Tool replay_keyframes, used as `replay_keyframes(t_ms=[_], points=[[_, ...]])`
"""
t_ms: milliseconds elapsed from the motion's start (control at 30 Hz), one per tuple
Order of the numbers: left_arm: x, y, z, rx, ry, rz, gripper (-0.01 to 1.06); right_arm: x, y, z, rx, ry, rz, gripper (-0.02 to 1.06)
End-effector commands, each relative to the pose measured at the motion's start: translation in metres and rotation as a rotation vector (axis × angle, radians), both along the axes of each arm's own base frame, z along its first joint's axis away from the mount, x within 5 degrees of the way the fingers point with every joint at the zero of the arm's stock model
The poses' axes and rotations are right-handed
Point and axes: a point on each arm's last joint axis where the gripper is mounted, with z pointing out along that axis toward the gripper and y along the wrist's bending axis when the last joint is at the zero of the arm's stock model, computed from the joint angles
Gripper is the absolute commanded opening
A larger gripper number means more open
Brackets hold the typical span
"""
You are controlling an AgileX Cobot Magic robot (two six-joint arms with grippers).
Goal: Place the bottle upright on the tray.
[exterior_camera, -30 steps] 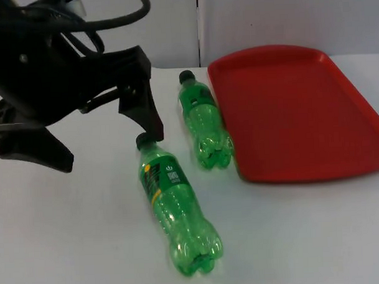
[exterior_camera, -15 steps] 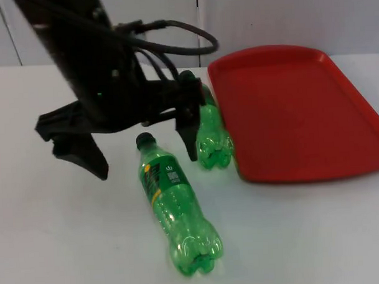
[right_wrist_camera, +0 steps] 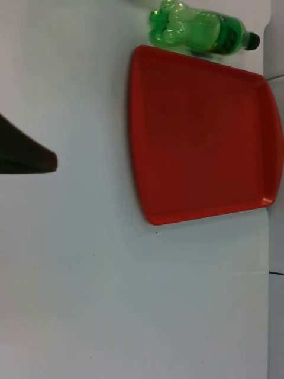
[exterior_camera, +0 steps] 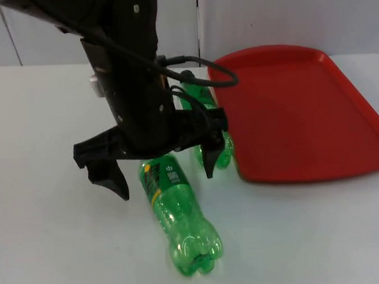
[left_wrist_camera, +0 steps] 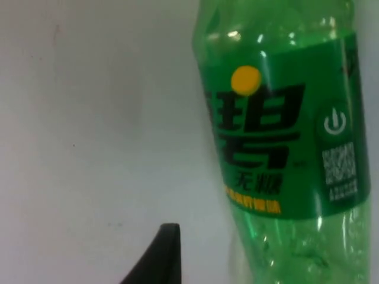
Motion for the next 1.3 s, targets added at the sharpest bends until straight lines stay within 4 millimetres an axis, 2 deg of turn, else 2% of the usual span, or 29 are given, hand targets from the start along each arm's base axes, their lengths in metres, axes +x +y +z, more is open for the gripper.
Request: replay_keyframes(t_ms=[0,133,433,700,867,1267], points=[[0.003,-0.003,0.000,-0.012,-0.027,0.028,1.05,0.000,0.000,0.000,0.003,-0.007,-0.002,1.04],[0.007,-0.004,-0.004,-0.015,-0.062,0.062,1.05,0.000,0.000,0.000,0.003,-0.007,-0.002,1.04],[0.020,-0.004,-0.035,0.052,-0.063,0.051,1.05,0.000,0.000,0.000,0.003,-0.007,-0.002,1.04],[0.043,-0.012,-0.039,0.099,-0.070,0.035,1.05,0.000,0.000,0.000,0.003,-0.007,-0.002,1.04],[0.048,-0.003,-0.044,0.090,-0.044,0.061,1.05,0.000,0.000,0.000,0.003,-0.007,-0.002,1.04],[0.049,-0.004,-0.062,0.100,-0.032,0.052,1.05,0.000,0.000,0.000,0.003,-0.007,-0.002,1.04]])
